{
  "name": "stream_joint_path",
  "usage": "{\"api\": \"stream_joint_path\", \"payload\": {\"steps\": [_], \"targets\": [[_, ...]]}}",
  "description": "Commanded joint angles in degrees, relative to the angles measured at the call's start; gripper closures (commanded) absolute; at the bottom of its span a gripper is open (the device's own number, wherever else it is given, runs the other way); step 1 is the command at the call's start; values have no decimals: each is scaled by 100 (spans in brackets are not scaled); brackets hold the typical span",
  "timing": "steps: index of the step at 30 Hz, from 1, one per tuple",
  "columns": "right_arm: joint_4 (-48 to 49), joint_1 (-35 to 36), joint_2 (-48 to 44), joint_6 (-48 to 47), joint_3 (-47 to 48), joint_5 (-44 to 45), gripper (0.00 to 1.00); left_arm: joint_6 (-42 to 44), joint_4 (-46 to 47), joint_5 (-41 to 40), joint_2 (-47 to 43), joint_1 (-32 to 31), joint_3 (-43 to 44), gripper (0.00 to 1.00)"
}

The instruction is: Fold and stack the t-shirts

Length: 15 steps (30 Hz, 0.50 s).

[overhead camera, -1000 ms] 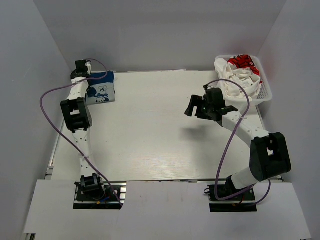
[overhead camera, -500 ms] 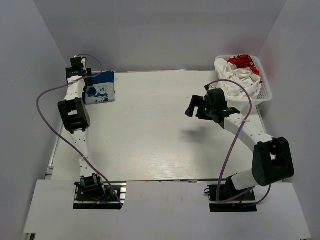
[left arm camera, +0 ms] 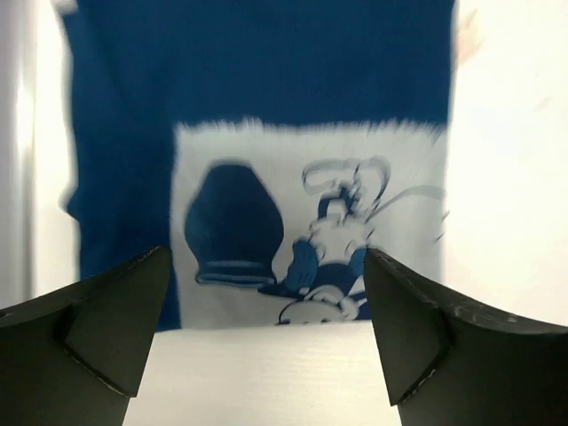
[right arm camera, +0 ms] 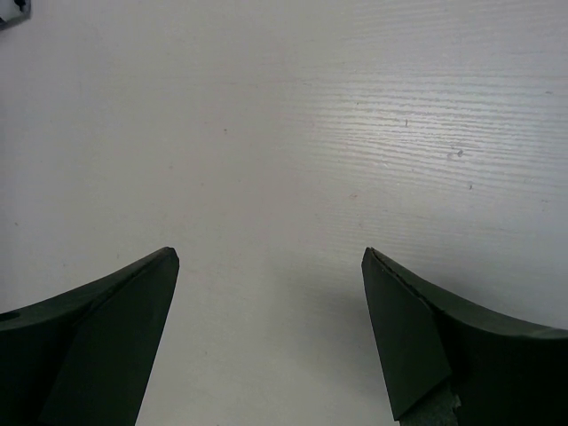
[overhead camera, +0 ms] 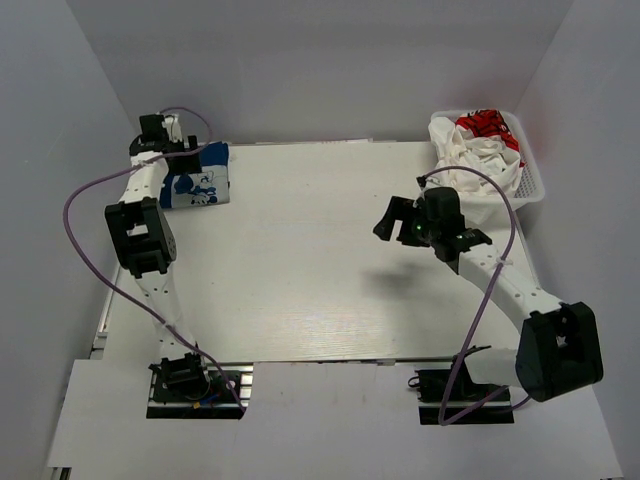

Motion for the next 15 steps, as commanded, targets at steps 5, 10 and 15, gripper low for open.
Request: {"api": "stream_joint_path", "payload": {"steps": [5,10,15], "targets": [[151,-32,-313,-69,26,461,10,495,-30,480,135,95,-753,0],[90,-32,-305,-236,158,435,10,495,92,7,398,147,-604,0],[54,-32,-296,-367,229,479,10,618,-136,-47,645,200,-102,0]]}}
